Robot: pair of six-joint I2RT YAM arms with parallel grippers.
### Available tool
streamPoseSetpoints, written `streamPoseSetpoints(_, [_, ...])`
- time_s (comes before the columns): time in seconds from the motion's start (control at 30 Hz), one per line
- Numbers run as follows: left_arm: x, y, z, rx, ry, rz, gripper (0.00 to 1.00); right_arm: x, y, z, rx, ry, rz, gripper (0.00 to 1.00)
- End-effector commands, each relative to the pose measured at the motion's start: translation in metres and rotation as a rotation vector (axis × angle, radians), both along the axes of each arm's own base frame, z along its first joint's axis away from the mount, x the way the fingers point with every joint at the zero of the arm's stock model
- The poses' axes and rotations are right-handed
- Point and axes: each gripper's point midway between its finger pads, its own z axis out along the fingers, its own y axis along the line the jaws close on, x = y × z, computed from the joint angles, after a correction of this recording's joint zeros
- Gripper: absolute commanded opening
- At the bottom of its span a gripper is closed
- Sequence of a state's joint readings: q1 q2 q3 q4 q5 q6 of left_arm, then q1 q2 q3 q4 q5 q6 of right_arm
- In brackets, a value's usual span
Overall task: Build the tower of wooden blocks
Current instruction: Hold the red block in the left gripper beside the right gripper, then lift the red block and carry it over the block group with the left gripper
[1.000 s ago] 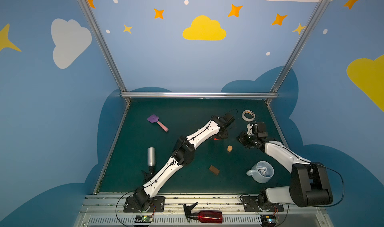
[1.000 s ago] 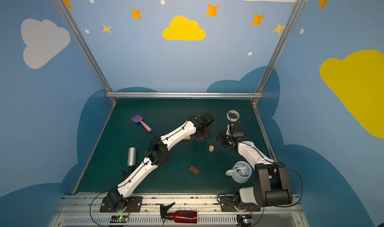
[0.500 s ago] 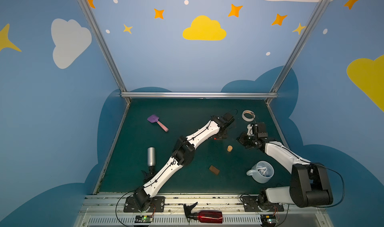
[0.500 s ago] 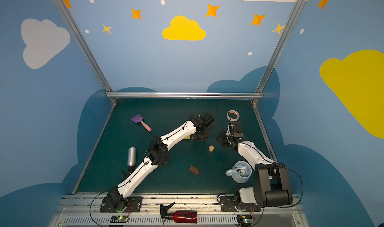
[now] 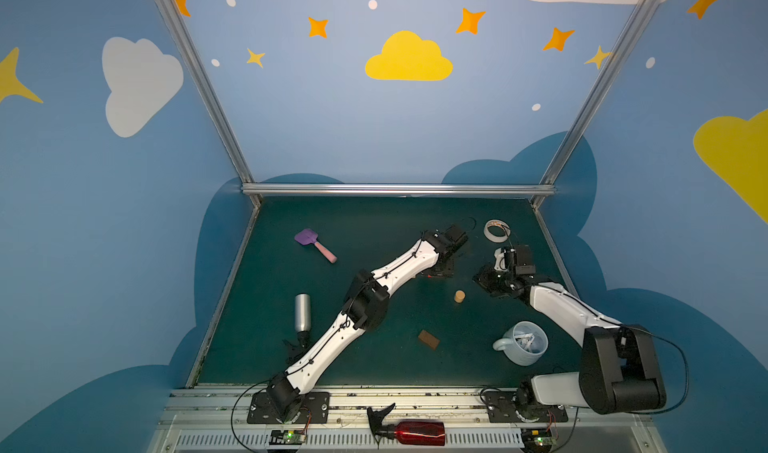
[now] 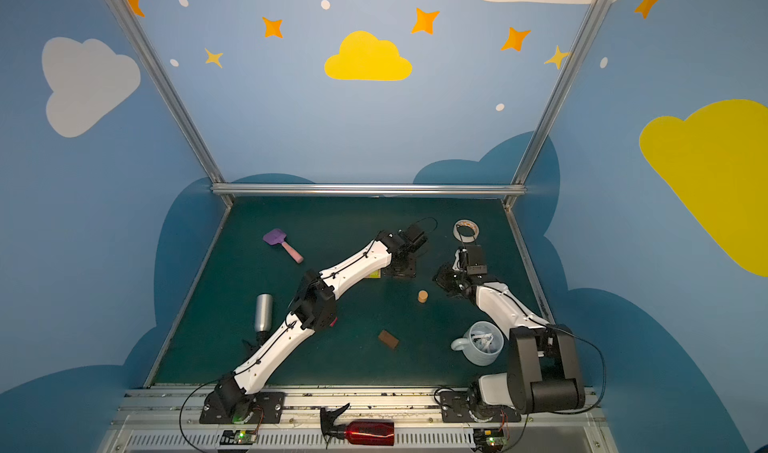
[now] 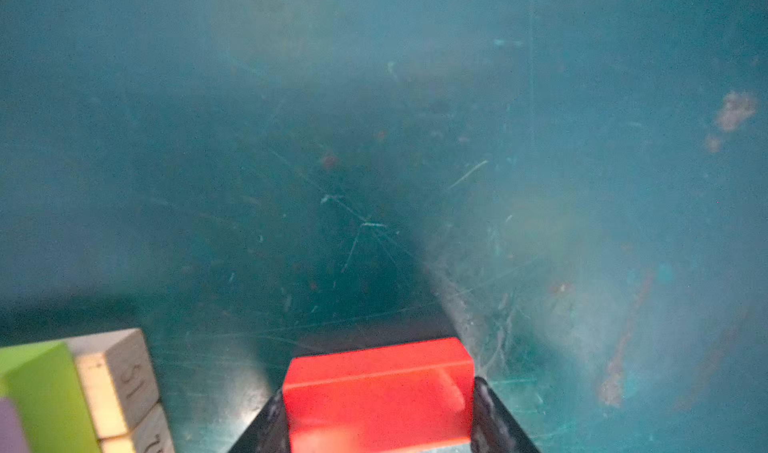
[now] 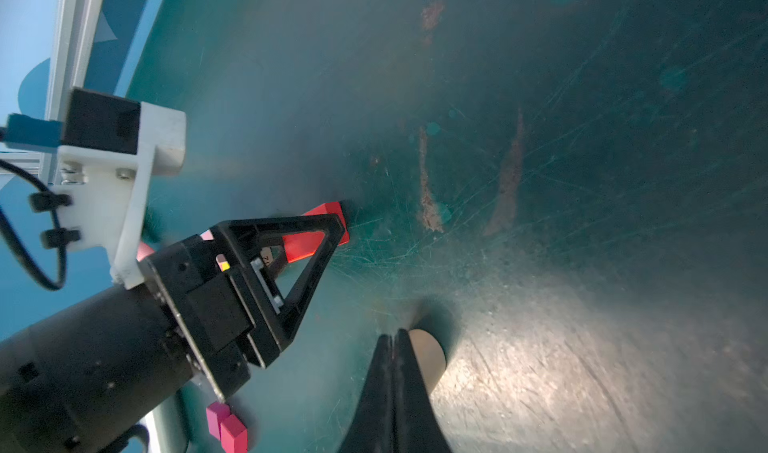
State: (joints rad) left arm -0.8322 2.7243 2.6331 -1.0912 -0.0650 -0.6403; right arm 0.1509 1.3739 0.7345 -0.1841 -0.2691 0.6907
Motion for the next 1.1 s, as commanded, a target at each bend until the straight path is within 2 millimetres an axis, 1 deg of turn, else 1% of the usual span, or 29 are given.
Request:
streamPoseSetpoints(0.0, [-0.023,0.019,-0.027,0.103,0.099,-0.044,0.48,-0.002,-0.002,0.003,-0.007,-0.012,0.007,0.00])
streamPoseSetpoints(0.1, [-0.024,0.021,-0.021,0.111,0.098,-0.060,0.48,-0.002,-0.001,0.004,-0.005,-0.015,0.007,0.00])
streamPoseSetpoints(0.4, [-0.038,0.021,-0.013,0.123,0.131,-0.106,0.48,-0.002,0.001,0.003,0.002,-0.011,0.014,0.00])
streamPoseSetpoints(0.47, [-0.039,0.020,-0.007,0.108,0.132,-0.107,0.48,-0.002,0.001,0.004,0.004,-0.012,0.014,0.00])
streamPoseSetpoints(0.6, [-0.039,0.016,0.007,0.084,0.117,-0.111,0.48,-0.002,0.001,0.005,0.005,-0.015,0.016,0.00])
streamPoseSetpoints(0.77, [-0.040,0.016,0.026,0.068,0.102,-0.115,0.48,-0.002,0.002,0.005,0.006,-0.015,0.018,0.00])
streamPoseSetpoints(1.07, [-0.042,0.011,0.065,0.013,0.056,-0.122,0.48,-0.001,0.003,0.010,0.010,-0.023,0.022,0.00])
